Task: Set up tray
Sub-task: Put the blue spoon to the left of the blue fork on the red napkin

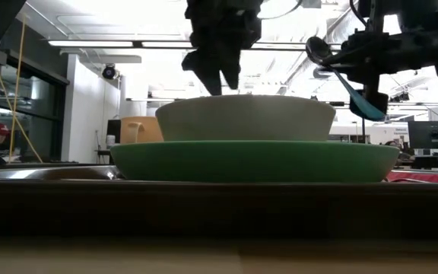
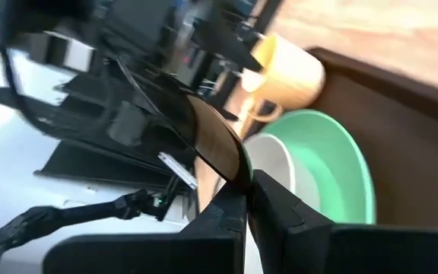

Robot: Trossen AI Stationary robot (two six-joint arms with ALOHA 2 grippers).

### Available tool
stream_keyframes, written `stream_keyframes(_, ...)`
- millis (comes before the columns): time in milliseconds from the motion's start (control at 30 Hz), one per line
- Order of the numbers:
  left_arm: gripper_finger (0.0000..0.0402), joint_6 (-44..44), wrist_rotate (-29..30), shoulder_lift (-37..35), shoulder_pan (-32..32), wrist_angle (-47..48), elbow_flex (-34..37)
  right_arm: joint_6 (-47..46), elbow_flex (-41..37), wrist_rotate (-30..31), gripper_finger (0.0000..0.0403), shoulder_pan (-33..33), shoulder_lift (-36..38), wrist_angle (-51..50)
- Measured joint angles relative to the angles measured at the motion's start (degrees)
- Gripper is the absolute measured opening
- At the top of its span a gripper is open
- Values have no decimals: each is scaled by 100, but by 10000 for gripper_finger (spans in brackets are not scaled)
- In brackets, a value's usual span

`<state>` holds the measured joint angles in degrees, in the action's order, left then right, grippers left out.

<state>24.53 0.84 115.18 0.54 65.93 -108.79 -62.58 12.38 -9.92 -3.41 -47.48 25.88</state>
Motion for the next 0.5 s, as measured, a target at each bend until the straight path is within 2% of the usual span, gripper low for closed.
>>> stream_keyframes(367, 282, 184, 409, 2, 100, 1363, 0, -838, 0, 1555, 0, 1239, 0, -338)
stream_keyframes(500, 282, 427, 848, -5, 177, 1726, 0, -1120, 0, 2111, 0, 1640, 0, -678)
